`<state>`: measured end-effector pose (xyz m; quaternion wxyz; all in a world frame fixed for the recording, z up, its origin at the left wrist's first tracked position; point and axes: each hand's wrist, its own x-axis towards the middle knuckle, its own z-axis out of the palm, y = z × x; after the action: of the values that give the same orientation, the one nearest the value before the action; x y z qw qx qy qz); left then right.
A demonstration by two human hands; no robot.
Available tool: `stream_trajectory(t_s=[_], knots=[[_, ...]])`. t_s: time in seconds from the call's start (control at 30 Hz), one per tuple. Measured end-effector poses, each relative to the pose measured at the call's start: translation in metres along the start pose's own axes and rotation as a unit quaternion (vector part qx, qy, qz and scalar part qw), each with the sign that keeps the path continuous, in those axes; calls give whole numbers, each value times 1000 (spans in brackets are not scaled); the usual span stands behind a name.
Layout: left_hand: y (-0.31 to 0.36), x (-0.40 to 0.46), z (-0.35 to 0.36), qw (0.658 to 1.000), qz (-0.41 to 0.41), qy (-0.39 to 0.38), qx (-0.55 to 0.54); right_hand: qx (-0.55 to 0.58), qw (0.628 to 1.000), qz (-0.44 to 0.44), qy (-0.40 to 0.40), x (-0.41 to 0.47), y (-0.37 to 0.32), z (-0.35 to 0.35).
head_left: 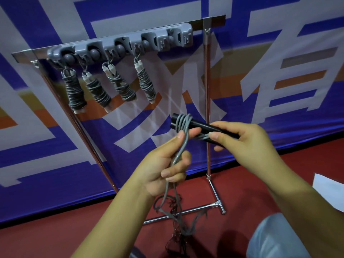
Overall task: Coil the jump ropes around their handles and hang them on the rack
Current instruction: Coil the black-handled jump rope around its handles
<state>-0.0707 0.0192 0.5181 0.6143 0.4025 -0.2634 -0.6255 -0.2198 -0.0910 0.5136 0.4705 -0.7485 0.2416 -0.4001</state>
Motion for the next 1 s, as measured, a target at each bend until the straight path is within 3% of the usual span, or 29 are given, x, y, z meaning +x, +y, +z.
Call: stream_trajectory(t_s=[0.13,0.23,0.4,0.53,0.67,0.83,1.0], knots=[[2,6,-3,994,12,-75,-73,13,1000,-19,-3,1,-6,8],[5,5,-9,993,31,-72,-87,26,1000,-16,2,1,-6,11],[9,-8,3,998,52,-2,-18,84,995,33,36,-3,0,16],[4,-16,5,999,50,9,15,91,994,41,43,-6,1,17],[7,-25,9,992,107,19,67,101,993,32,47,-8,0,20],[6,-20,22,966,137,19,217,-11,997,-43,56,-10,-5,29],[6,-28,12,963,153,55,215,-19,998,-23,53,-12,-1,24]])
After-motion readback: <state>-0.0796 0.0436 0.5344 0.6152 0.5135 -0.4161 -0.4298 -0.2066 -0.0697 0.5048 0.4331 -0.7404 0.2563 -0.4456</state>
